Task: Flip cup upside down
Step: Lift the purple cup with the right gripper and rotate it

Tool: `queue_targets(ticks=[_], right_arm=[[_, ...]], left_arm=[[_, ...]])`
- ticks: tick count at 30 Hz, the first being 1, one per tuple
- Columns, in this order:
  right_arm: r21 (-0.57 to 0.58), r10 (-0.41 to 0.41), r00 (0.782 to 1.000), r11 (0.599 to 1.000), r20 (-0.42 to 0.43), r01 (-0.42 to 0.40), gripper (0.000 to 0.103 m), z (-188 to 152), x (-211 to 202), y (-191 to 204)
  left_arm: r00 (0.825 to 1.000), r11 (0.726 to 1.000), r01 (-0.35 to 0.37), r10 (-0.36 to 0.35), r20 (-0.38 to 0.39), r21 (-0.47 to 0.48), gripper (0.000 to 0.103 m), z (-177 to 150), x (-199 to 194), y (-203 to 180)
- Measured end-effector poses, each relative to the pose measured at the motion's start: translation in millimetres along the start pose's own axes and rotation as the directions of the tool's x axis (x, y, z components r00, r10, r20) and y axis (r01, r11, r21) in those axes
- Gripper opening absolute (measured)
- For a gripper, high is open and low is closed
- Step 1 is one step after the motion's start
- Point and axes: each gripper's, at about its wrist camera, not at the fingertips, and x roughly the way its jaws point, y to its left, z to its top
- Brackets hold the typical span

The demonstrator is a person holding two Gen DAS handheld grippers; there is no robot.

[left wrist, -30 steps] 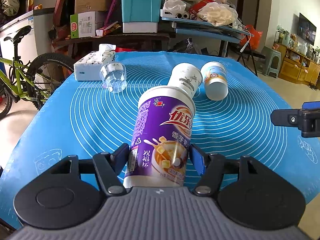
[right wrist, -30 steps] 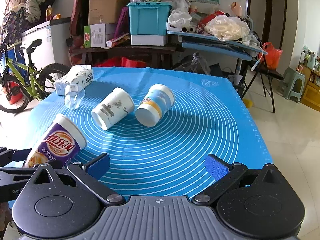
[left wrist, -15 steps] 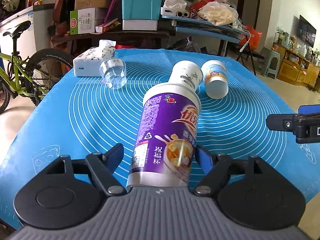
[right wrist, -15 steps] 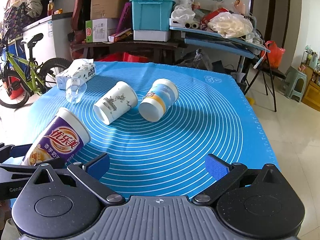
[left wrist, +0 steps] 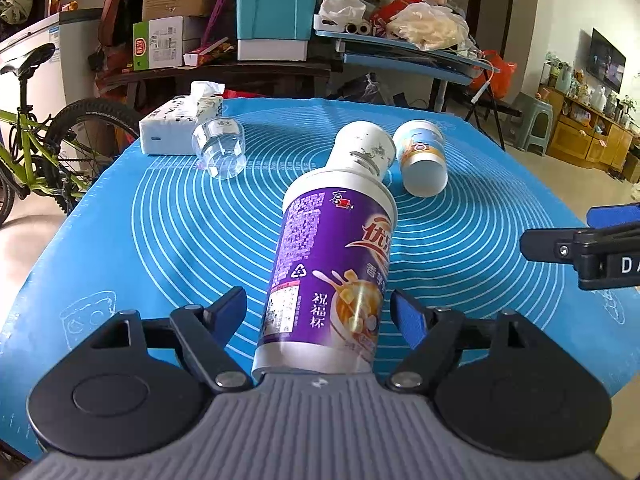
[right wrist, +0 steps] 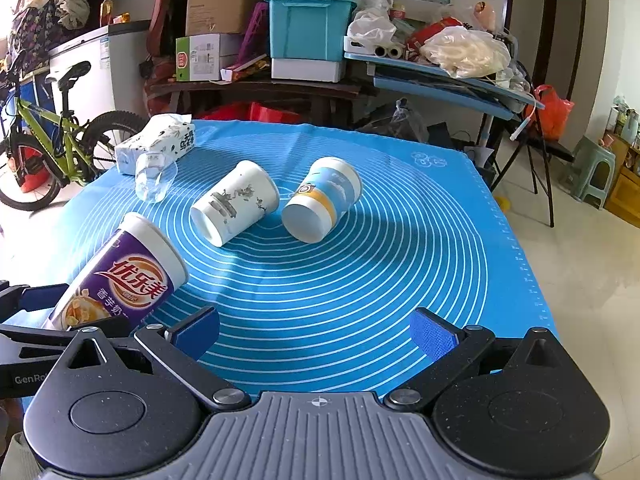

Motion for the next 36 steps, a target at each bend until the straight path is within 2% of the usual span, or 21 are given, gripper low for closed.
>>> queue_targets(ticks=[9, 12, 21, 25, 28, 31, 36], right_arm=[[-0.038, 0.0, 1.0, 0.999, 0.0, 0.0, 0.103, 4, -2, 5], [-0.059, 0.004, 1.0, 0.998, 0.003, -0.004, 0.103, 6, -3, 7], [-0.172, 0.023, 1.0, 0.985, 0.002, -0.022, 0.103, 15, -5, 18], [-0.218, 0.059, 0.998, 0.974, -0.02, -0.061, 0.103, 20, -8, 22], [-0.286, 0.083, 0.996, 0.954, -0.04, -0.091, 0.103, 24, -10, 27], [-0.386, 0.085, 0.994, 0.917, -0.062, -0.102, 0.103, 28, -12, 37], [-0.552, 0.077, 0.994, 0.827, -0.083, -0.11, 0.103, 36, -24, 58]], left_arm=[[0.999, 0.999, 0.033, -0.032, 0.007, -0.015, 0.081, 2, -6, -1], [0.998, 0.998, 0.053, -0.052, 0.019, -0.04, 0.087, 5, -11, 2], [0.995, 0.993, 0.076, -0.07, 0.076, -0.088, 0.092, 14, -30, 13], [0.994, 0.99, 0.03, -0.015, 0.105, -0.141, 0.096, 16, -36, 27], [0.993, 0.987, -0.043, 0.059, 0.099, -0.157, 0.096, 17, -35, 38], [0.991, 0.981, -0.096, 0.11, 0.082, -0.168, 0.096, 17, -34, 51], [0.982, 0.974, -0.177, 0.185, 0.044, -0.14, 0.096, 10, -30, 70]])
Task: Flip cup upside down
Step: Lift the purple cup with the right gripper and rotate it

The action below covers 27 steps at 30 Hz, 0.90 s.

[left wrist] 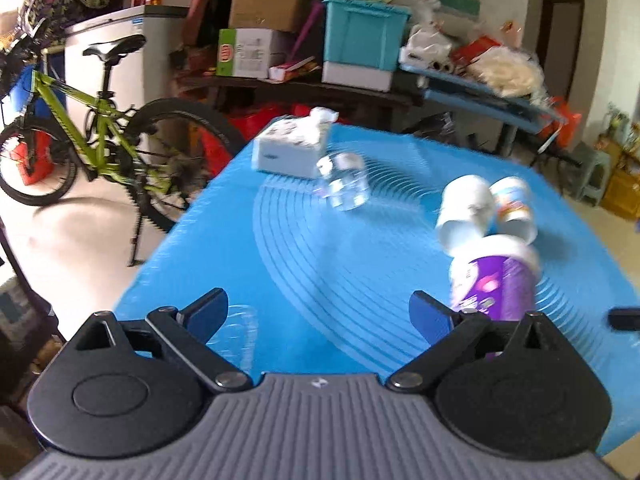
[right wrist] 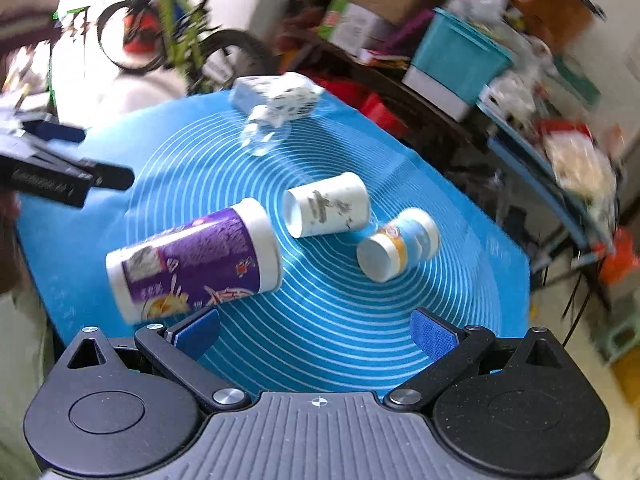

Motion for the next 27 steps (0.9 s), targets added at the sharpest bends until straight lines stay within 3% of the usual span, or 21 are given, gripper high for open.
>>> queue_targets(ticks=[5, 10, 18, 27], right_arm=[[-0.221, 0.002, 0.999, 0.975, -0.035, -0.01, 0.103, 17, -6, 22], [-0.47, 0.0, 0.998, 0.882, -0.061, -0.029, 0.103, 31, -6, 51], [-0.765, -0.008, 0.997, 0.641, -0.078, -0.055, 0.103, 47, 1, 97], [-0.932, -0.047, 0.994, 0.356, -0.096, -0.073, 0.103, 49, 30, 126]], left_arm=[[0.998, 0.998, -0.053, 0.053, -0.031, 0.021, 0.096, -4, 4, 17], [0.996, 0.996, -0.071, 0.074, -0.043, 0.057, 0.096, -8, 5, 22], [0.996, 0.995, -0.066, 0.069, -0.051, 0.073, 0.096, -9, 5, 24], [0.997, 0.995, -0.051, 0.057, -0.055, 0.089, 0.096, -11, 9, 24]])
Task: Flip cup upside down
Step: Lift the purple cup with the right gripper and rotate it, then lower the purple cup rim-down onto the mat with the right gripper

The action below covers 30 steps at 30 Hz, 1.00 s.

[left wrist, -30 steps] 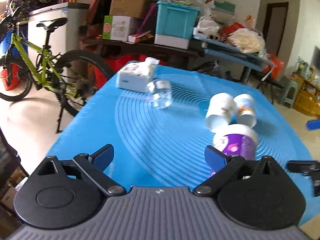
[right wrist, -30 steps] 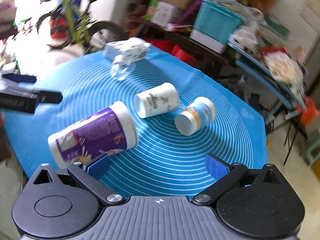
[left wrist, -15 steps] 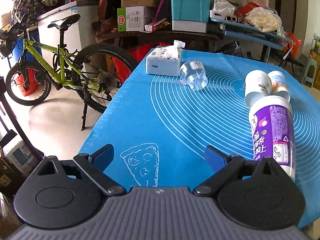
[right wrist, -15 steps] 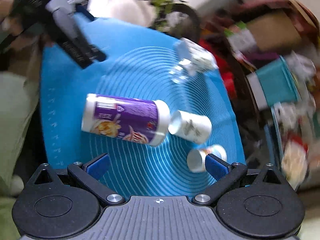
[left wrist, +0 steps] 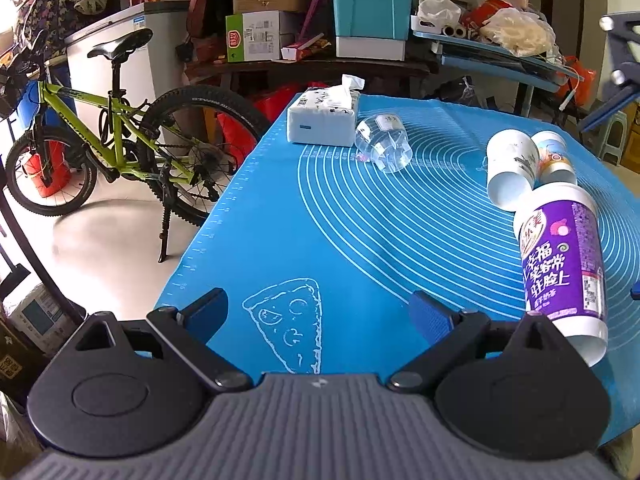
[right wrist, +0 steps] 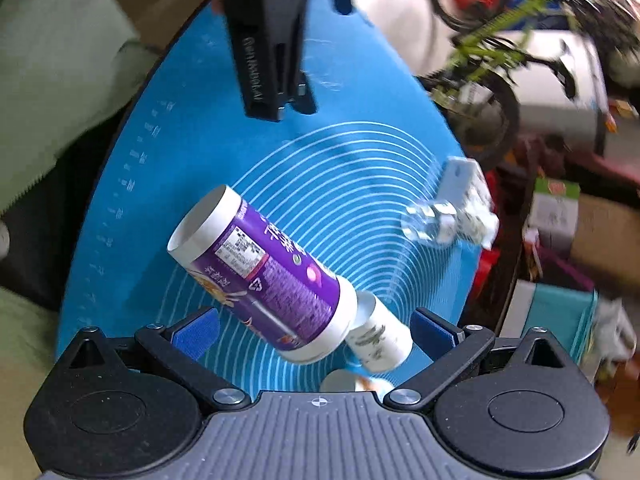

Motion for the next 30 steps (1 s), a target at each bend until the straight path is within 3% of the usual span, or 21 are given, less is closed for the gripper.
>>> queue_targets(ticks=[5, 13, 20, 30], right_arm=[[-0.221, 0.025, 1.0, 0.975, 0.003, -0.024, 0.103, 6, 11, 14], [-0.417, 0.053, 0.996, 0.906, -0.066, -0.076, 0.103, 9, 38, 29], [-0.501, 0.046, 0.995, 0.861, -0.085, -0.082, 0.103, 12, 54, 48], [-0.511, 0.052, 0.996, 0.856, -0.069, -0.08, 0.102, 11, 68, 54]], left_arm=[[1.0, 1.0, 0.002, -0.002, -0.002, 0.002, 0.096, -1, 2, 0], [1.0, 1.0, 0.005, -0.005, -0.005, 0.008, 0.096, -2, 4, -2], [1.0, 1.0, -0.001, 0.001, -0.001, 0.029, 0.096, -4, 4, -5], [1.0, 1.0, 0.002, -0.002, -0.004, 0.031, 0.096, -3, 4, -7]])
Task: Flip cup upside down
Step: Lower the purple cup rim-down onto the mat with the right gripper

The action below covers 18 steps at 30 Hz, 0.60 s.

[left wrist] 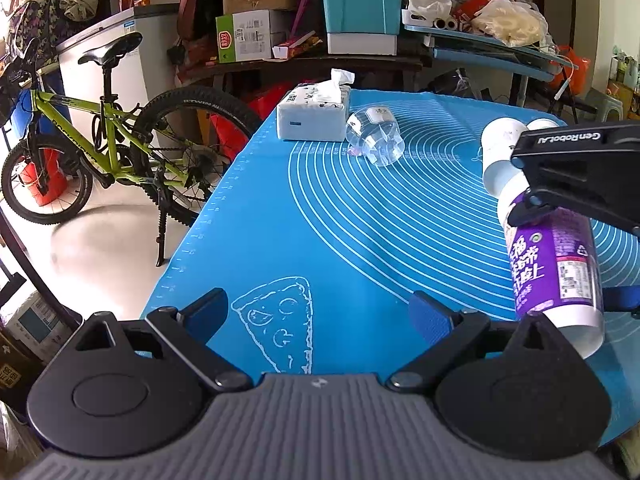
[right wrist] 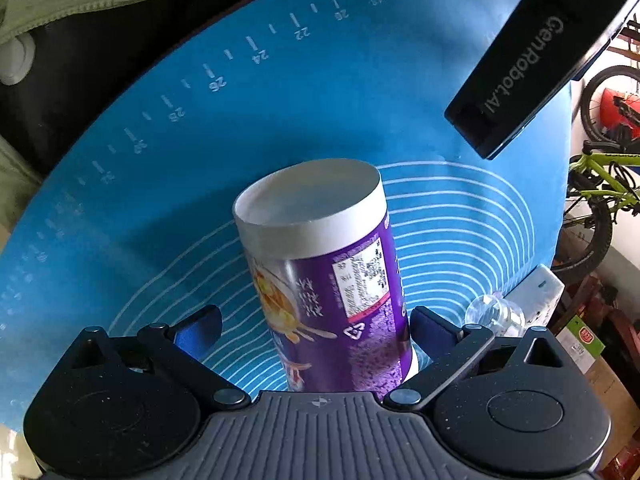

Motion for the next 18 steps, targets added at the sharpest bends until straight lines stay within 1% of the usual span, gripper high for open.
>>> queue_targets(ticks=[4, 6, 8, 9, 10, 11, 12, 13, 14, 15, 16, 18], right_arm=[[-0.004, -0.02, 1.0, 1.0, 0.013, 0.02, 0.1, 1, 1, -1], [-0.01, -0.035, 0.999, 0.999, 0.014, 0.035, 0.1, 3, 2, 2], [-0.008, -0.029, 0.999, 1.0, 0.015, 0.029, 0.097, 3, 0, 2], [-0.004, -0.026, 0.999, 1.0, 0.018, 0.026, 0.093, 2, -1, 1], [-0.002, -0.03, 0.999, 1.0, 0.023, 0.03, 0.087, 1, -2, 2], [-0.004, -0.046, 0.999, 0.999, 0.028, 0.046, 0.082, 1, -4, 1], [-0.002, -0.057, 0.998, 0.998, 0.03, 0.057, 0.075, 0, -5, 0], [0.002, -0.059, 0.998, 0.998, 0.032, 0.059, 0.071, -2, -7, -2], [0.011, -0.045, 0.998, 0.999, 0.032, 0.045, 0.071, -2, -8, -6], [0.033, -0.003, 1.0, 0.999, 0.029, 0.002, 0.071, -2, -10, -10], [0.042, 0.007, 0.999, 0.999, 0.034, -0.008, 0.071, -3, -11, -11], [0.03, -0.004, 0.999, 1.0, 0.038, 0.003, 0.071, -3, -13, -6]], left_arm=[[1.0, 1.0, 0.0, 0.0, -0.003, -0.005, 0.096, 0, 1, 0], [1.0, 1.0, 0.002, -0.002, -0.005, -0.01, 0.096, 0, 1, 0], [1.0, 1.0, 0.003, -0.003, -0.006, -0.011, 0.096, 0, 1, -1], [1.0, 1.0, 0.004, -0.004, -0.007, -0.01, 0.096, 0, 2, -1], [1.0, 1.0, 0.004, -0.004, -0.007, -0.01, 0.096, 0, 2, -1], [1.0, 1.0, 0.005, -0.006, -0.008, -0.01, 0.096, 0, 2, -1], [1.0, 1.0, 0.006, -0.006, -0.008, -0.01, 0.096, 0, 2, -1], [1.0, 1.0, 0.007, -0.007, -0.007, -0.01, 0.096, 1, 1, -1], [1.0, 1.0, 0.008, -0.008, -0.005, -0.009, 0.096, 1, 1, -2], [1.0, 1.0, 0.009, -0.009, -0.003, -0.008, 0.096, 1, 0, -2], [1.0, 1.0, 0.009, -0.009, -0.001, -0.008, 0.096, 1, -1, -2], [1.0, 1.0, 0.01, -0.01, -0.003, -0.009, 0.096, 1, -1, -3]])
